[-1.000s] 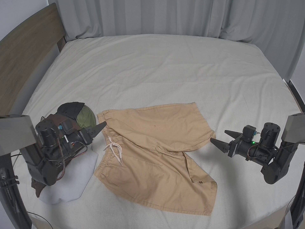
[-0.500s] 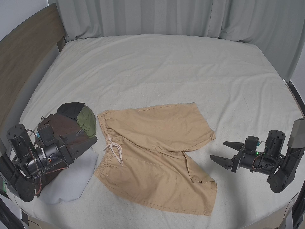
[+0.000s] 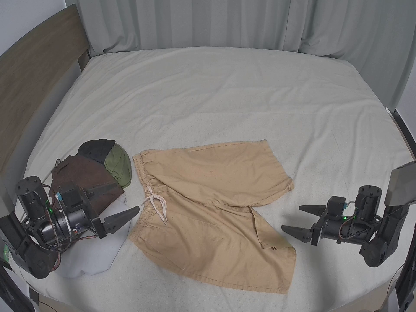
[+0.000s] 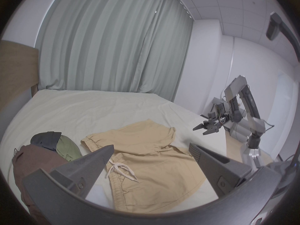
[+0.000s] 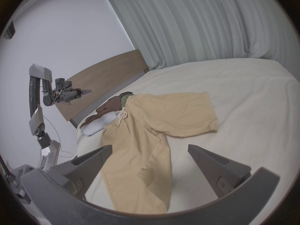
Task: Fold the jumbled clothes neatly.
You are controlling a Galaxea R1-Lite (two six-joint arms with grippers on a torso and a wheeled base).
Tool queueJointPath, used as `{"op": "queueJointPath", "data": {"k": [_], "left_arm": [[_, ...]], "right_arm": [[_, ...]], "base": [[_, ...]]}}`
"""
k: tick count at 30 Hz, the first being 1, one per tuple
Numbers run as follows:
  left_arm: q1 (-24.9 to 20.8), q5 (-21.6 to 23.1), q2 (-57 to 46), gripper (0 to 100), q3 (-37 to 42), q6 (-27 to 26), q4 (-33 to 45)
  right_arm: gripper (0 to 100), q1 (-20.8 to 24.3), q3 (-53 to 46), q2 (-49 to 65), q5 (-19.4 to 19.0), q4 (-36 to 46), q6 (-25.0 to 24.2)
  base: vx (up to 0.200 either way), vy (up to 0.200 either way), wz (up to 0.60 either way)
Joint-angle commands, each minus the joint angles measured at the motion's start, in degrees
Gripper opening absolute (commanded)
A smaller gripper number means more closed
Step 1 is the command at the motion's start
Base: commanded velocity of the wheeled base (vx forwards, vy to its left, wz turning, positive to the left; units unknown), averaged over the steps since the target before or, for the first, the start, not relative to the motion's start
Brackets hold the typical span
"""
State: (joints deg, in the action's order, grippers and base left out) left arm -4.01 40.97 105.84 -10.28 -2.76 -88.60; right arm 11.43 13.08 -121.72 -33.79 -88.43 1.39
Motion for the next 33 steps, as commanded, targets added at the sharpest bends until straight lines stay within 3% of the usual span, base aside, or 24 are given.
{"op": "queueJointPath", "data": {"k": [1,8,14,33], "left_arm": [[0.06,-0.02,3.76,100,-0.01,-1.99,-0.08],[-0.03,-0.02,3.85,100,-0.01,-1.82,-0.08],[0.14,-0.02,3.85,100,0.26,-1.64,-0.08],[-0.3,0.07,3.67,100,0.52,-1.46,-0.08]], "right_arm": [[100,1.75,-1.57,-3.35,-0.92,0.01,1.16],[100,2.72,-0.16,-6.42,-1.01,0.19,2.39],[100,6.58,-0.16,-8.27,-0.66,0.54,3.53],[100,6.49,5.46,-16.97,-0.49,0.28,3.62]], "base": [[0.0,0.0,0.0],[0.0,0.0,0.0],[0.0,0.0,0.0],[0.0,0.0,0.0]]}}
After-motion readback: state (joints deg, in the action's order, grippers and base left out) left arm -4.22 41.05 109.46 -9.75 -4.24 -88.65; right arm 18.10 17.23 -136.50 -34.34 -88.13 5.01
